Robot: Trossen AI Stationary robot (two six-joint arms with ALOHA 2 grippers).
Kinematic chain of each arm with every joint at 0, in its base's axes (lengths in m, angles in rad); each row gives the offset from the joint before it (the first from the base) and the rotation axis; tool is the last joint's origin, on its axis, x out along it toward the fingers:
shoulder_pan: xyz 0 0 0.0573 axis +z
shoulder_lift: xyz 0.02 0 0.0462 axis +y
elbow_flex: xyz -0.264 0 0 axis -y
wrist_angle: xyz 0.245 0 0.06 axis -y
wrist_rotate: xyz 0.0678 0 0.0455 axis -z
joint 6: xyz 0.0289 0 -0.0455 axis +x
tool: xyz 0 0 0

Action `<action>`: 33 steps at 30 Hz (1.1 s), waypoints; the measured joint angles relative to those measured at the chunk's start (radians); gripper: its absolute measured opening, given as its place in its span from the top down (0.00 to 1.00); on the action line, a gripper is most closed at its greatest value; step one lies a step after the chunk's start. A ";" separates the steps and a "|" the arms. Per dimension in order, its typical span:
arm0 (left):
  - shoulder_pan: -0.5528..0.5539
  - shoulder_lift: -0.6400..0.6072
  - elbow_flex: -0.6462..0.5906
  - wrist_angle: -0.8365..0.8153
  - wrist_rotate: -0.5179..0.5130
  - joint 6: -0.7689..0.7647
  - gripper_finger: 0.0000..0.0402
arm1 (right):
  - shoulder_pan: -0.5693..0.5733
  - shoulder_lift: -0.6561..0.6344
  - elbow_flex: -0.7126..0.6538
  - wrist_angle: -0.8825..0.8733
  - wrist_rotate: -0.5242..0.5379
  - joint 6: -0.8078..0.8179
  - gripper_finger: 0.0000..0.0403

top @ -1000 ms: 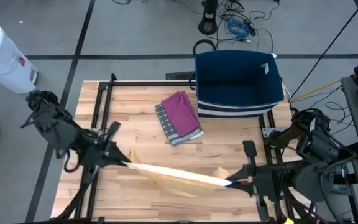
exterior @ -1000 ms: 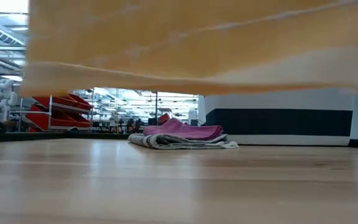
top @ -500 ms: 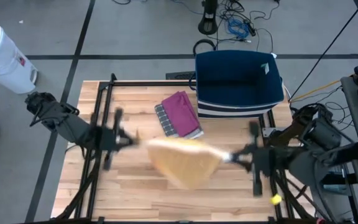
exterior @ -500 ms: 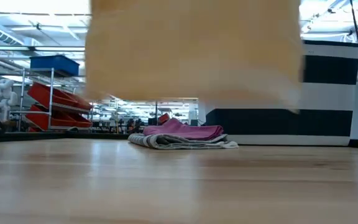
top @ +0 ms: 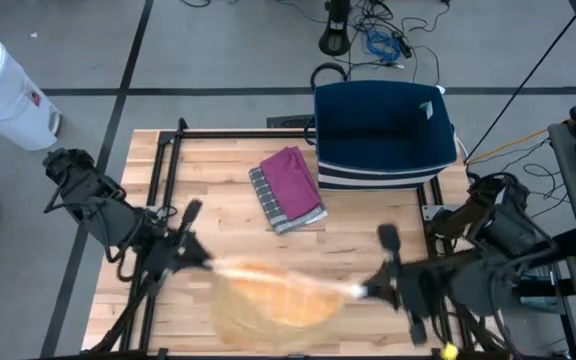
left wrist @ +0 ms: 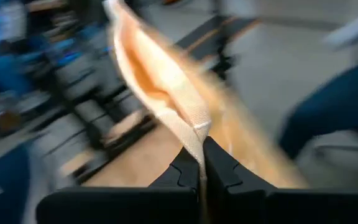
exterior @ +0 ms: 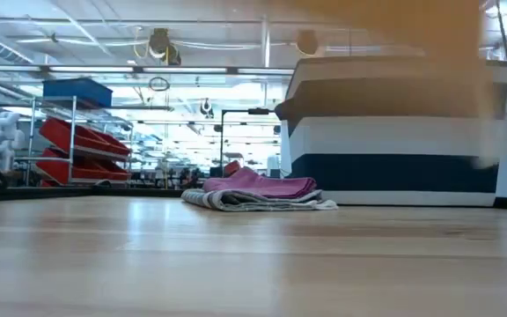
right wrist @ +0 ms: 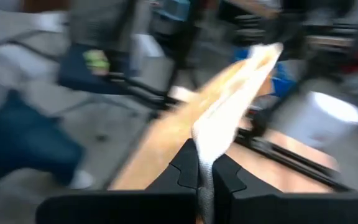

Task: Fold towel
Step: Fold the orange checkered towel

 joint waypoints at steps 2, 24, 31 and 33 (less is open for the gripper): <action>0.005 0.000 0.000 -0.012 -0.138 0.018 0.99 | -0.002 -0.016 0.001 -0.028 0.115 0.013 1.00; 0.460 0.047 0.000 -0.245 -0.280 0.016 0.99 | -0.224 -0.026 0.001 -0.466 0.186 0.224 1.00; 0.324 0.045 -0.076 -0.336 -0.018 -0.129 0.99 | -0.174 0.055 0.001 -0.489 -0.024 0.354 1.00; 0.279 0.048 -0.132 -0.337 0.001 -0.177 0.99 | -0.159 0.096 0.001 -0.516 -0.074 0.393 1.00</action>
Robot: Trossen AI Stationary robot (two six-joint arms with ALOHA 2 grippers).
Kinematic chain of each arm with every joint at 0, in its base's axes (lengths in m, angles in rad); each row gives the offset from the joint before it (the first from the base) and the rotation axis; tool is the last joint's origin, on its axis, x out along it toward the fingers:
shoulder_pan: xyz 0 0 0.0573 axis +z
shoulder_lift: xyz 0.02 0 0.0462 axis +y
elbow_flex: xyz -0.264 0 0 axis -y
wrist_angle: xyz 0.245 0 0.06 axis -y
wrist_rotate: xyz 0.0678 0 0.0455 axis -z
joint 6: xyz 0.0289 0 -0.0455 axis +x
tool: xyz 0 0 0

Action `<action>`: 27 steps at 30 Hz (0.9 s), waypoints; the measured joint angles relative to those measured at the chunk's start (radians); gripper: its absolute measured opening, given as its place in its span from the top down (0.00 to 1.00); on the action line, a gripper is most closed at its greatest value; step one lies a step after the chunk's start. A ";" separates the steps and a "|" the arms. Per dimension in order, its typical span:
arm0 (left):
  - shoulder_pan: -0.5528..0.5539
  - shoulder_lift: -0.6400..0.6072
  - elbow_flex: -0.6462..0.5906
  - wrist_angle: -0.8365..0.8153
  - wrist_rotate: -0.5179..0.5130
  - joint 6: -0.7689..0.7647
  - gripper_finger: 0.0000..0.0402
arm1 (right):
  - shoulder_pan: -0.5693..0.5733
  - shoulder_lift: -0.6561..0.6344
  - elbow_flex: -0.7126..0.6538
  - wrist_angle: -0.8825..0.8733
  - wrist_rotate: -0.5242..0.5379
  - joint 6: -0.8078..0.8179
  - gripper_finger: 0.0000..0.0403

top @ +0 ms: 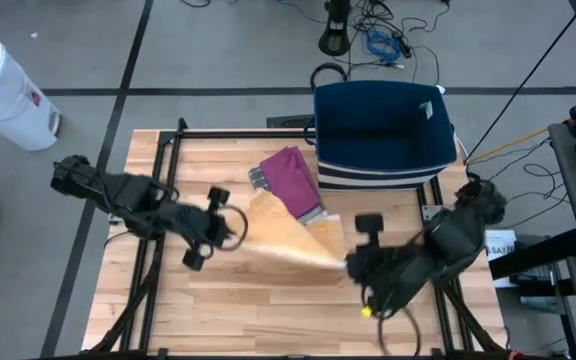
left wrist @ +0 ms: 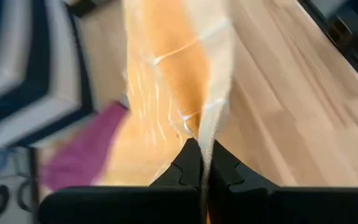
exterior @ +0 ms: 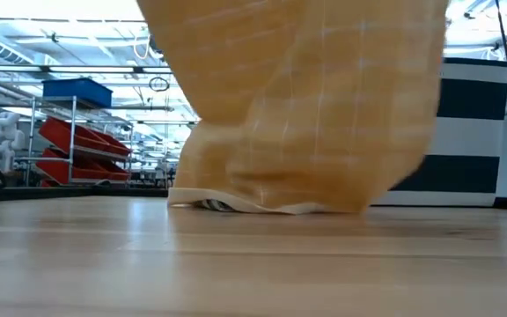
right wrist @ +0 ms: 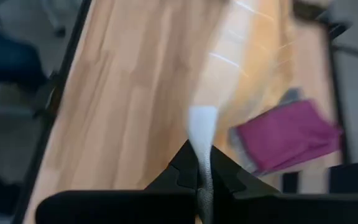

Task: Fold towel
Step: Fold the orange checkered towel

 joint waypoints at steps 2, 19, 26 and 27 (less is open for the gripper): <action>-0.047 -0.001 -0.063 0.006 0.006 -0.051 0.99 | 0.014 0.043 0.000 -0.021 -0.038 0.042 1.00; -0.521 0.000 -0.238 0.317 -0.100 -0.276 0.99 | 0.153 0.223 -0.001 0.309 -0.183 -0.007 1.00; -0.571 -0.002 -0.136 0.300 -0.451 -0.115 0.99 | 0.158 0.139 0.002 0.213 0.102 -0.031 1.00; -0.566 -0.004 -0.128 0.298 -0.501 -0.079 0.99 | 0.157 0.126 0.001 0.204 0.146 -0.041 1.00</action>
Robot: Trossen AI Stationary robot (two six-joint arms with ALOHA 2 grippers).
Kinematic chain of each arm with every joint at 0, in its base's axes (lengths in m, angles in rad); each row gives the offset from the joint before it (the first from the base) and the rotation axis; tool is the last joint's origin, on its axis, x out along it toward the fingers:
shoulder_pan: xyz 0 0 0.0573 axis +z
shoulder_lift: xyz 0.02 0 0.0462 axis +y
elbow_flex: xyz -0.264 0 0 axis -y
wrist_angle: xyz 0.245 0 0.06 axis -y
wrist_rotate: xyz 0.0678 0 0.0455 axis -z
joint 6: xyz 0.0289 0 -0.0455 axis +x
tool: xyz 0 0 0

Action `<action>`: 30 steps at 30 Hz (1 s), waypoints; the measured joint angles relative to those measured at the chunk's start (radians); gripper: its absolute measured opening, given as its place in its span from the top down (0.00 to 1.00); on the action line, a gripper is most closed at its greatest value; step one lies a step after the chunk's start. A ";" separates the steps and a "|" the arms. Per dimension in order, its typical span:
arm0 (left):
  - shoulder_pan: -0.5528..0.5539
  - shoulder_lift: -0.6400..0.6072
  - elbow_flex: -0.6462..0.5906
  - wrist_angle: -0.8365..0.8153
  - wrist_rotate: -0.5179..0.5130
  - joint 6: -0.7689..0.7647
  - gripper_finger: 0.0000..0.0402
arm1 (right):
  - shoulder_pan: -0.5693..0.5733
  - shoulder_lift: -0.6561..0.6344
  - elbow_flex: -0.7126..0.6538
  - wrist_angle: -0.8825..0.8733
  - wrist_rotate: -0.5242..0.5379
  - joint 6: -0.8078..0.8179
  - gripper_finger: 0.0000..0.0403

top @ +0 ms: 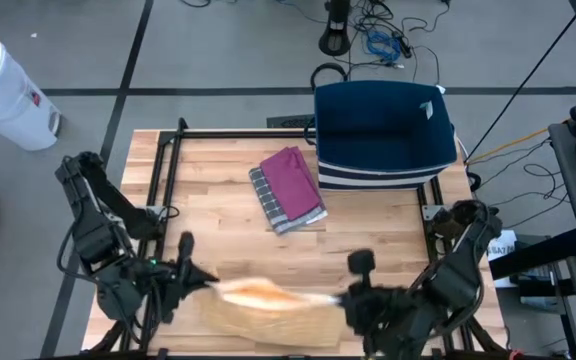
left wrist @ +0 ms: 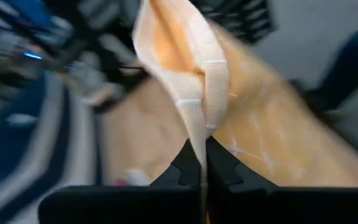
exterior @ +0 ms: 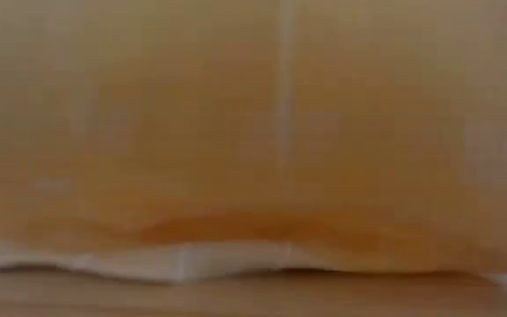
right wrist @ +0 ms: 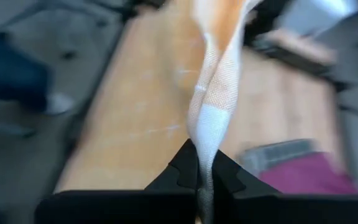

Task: Fold towel
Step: Fold the orange checkered towel

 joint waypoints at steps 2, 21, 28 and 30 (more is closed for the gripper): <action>0.025 -0.007 0.014 -0.001 -0.077 0.065 0.99 | -0.008 -0.031 0.000 -0.008 0.088 -0.030 1.00; 0.804 -0.073 0.308 0.104 0.041 0.530 0.99 | -0.376 -0.327 0.000 0.000 0.332 -0.339 1.00; 0.834 -0.080 0.236 -0.266 0.288 0.258 0.99 | -0.405 -0.293 -0.019 -0.174 -0.015 -0.122 1.00; 0.819 -0.090 0.158 -0.277 0.310 0.218 0.99 | -0.397 -0.272 -0.059 -0.180 -0.068 -0.105 1.00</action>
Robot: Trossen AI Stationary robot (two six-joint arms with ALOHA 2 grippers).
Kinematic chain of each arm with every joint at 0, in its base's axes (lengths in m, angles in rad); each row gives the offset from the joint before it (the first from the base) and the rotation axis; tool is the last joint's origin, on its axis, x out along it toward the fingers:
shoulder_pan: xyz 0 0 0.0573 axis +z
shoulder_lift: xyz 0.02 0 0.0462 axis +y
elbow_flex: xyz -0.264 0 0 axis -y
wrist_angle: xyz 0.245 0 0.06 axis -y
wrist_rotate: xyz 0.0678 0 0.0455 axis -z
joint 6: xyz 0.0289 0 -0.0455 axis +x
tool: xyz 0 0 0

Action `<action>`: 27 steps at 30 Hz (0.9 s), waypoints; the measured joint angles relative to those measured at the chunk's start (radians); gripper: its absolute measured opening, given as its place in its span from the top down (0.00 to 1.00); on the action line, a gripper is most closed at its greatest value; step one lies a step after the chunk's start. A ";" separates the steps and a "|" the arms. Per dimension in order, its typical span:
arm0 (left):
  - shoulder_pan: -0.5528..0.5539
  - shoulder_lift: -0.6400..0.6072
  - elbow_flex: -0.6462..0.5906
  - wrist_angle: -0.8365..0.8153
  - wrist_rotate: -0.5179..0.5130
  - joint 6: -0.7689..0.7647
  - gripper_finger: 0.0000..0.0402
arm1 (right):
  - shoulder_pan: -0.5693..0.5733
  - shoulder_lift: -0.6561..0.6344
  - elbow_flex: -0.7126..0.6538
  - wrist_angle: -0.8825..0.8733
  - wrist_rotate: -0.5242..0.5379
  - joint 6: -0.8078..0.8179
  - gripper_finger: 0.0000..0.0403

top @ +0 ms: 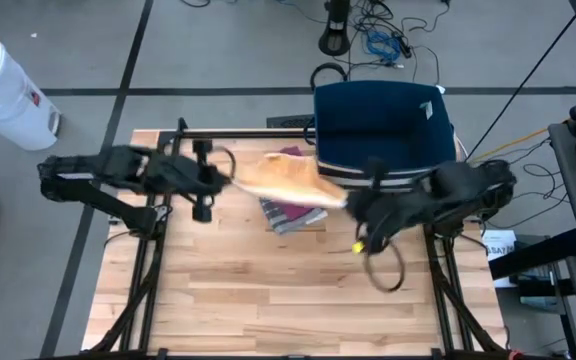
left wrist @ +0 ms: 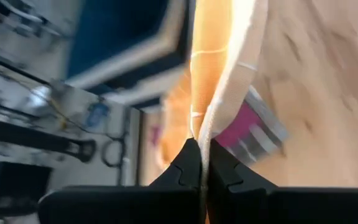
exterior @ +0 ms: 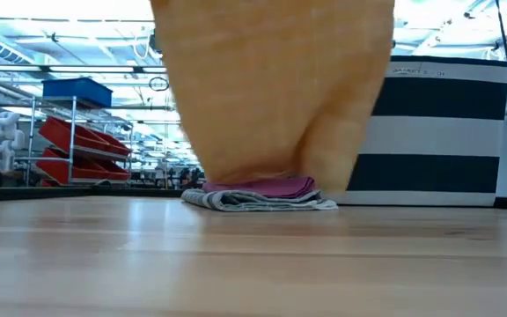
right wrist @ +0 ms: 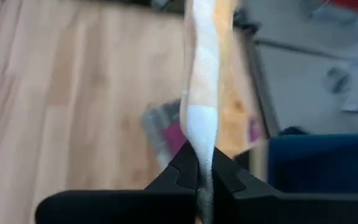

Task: Fold towel
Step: Fold the orange checkered towel

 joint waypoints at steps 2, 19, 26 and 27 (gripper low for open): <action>-0.017 -0.014 -0.080 0.005 0.025 -0.030 0.99 | 0.010 0.017 -0.051 0.021 -0.049 0.002 1.00; -0.336 -0.018 -0.381 0.112 0.032 -0.315 0.99 | 0.119 0.026 -0.518 0.484 -0.264 0.047 1.00; -0.513 -0.018 -0.420 0.166 0.011 -0.448 0.99 | 0.185 0.027 -0.614 0.644 -0.277 0.039 1.00; -0.534 -0.018 -0.427 0.167 0.010 -0.469 0.99 | 0.193 0.027 -0.622 0.653 -0.278 0.040 1.00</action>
